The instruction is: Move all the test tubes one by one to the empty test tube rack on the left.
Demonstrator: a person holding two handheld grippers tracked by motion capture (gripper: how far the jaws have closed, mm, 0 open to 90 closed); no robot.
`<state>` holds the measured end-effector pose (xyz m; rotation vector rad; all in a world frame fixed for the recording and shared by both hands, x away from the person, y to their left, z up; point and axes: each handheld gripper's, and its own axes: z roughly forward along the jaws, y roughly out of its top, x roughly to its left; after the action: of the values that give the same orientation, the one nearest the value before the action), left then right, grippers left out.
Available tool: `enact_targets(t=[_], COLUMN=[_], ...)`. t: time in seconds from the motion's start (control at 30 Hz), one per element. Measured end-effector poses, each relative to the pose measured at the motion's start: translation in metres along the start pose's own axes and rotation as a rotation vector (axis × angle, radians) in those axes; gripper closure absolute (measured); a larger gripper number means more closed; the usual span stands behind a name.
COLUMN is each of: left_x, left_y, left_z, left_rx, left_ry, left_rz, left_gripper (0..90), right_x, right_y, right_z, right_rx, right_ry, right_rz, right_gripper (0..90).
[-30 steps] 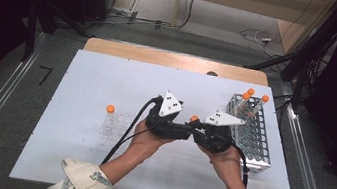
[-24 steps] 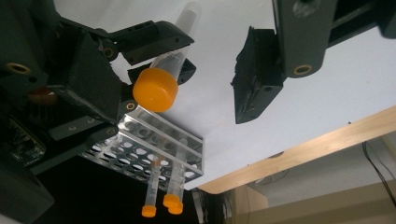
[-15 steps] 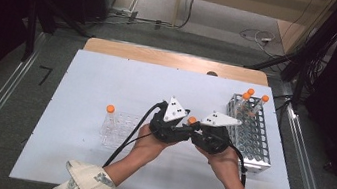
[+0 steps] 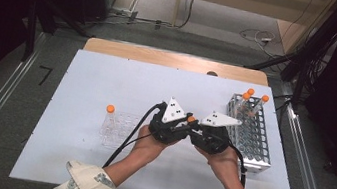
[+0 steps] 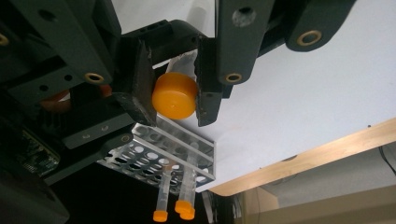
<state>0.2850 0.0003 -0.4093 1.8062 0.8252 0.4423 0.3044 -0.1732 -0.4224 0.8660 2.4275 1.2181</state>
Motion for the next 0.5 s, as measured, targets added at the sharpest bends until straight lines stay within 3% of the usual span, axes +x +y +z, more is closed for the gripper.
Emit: enact_targets(t=[0.1,0.27,0.5], left_x=[0.002,0.006,0.017], left_y=[0.002,0.006,0.008], left_z=[-0.005,-0.012,-0.030], left_rx=[-0.012,-0.021,-0.042], left_ry=[-0.006,0.008,0.046], left_rz=[-0.013,-0.022,-0.033], left_gripper=[70.5,70.4,70.3], right_x=[-0.003,-0.004,-0.005], right_y=[0.000,0.000,-0.002], right_z=[0.000,0.000,0.000], right_rx=[-0.003,-0.001,0.010], right_ry=[0.038,0.033,0.031], right_rz=[0.012,0.022,0.044], right_gripper=[54.7,35.8,23.4])
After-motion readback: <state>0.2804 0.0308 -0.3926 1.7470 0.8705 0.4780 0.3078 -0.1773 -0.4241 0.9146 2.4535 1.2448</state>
